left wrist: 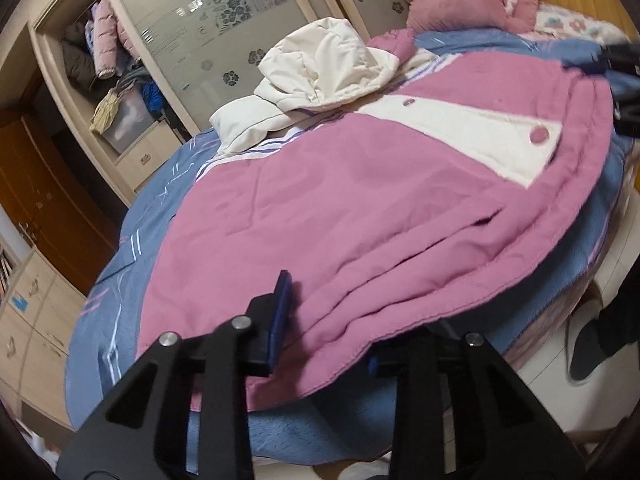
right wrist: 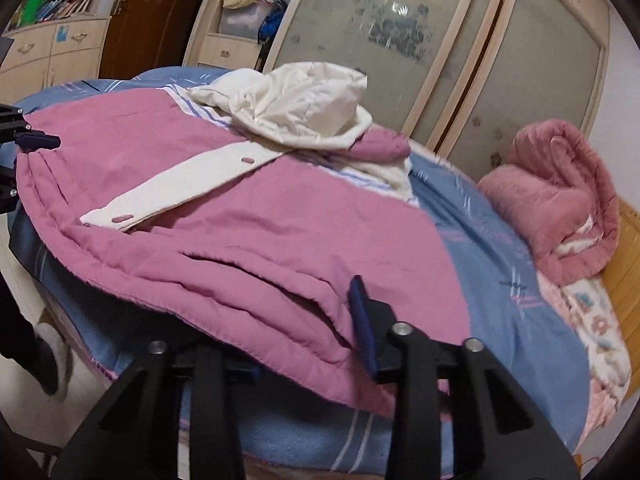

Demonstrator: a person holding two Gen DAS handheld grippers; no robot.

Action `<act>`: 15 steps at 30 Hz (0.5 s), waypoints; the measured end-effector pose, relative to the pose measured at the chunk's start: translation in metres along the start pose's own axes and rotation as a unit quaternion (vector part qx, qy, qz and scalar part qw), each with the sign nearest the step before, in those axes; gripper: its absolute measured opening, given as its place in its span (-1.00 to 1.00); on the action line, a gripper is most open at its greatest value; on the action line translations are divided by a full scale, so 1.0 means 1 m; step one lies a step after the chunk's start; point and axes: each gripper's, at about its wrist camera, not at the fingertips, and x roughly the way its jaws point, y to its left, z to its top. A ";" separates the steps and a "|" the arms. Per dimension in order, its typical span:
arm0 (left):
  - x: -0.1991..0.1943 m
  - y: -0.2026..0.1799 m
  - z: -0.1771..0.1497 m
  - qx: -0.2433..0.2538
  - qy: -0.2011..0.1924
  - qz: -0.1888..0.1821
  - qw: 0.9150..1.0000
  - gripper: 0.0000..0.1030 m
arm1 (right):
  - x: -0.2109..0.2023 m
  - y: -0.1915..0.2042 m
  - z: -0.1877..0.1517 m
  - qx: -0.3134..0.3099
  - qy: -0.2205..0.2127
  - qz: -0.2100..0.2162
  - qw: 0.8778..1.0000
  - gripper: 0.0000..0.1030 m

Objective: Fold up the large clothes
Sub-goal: 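Grasp the pink jacket hem with both tools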

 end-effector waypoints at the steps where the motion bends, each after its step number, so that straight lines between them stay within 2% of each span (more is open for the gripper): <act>1: 0.000 0.002 0.001 -0.010 -0.001 -0.004 1.000 -0.43 | 0.001 0.000 0.000 0.007 0.005 0.002 1.000 -0.41; 4: -0.001 0.007 0.005 -0.036 -0.001 -0.016 0.999 -0.47 | 0.002 -0.001 -0.003 0.014 0.015 0.003 1.000 -0.46; 15: 0.005 0.008 0.005 -0.063 0.016 -0.025 0.998 -0.48 | 0.009 -0.005 -0.004 0.047 0.043 0.009 0.998 -0.46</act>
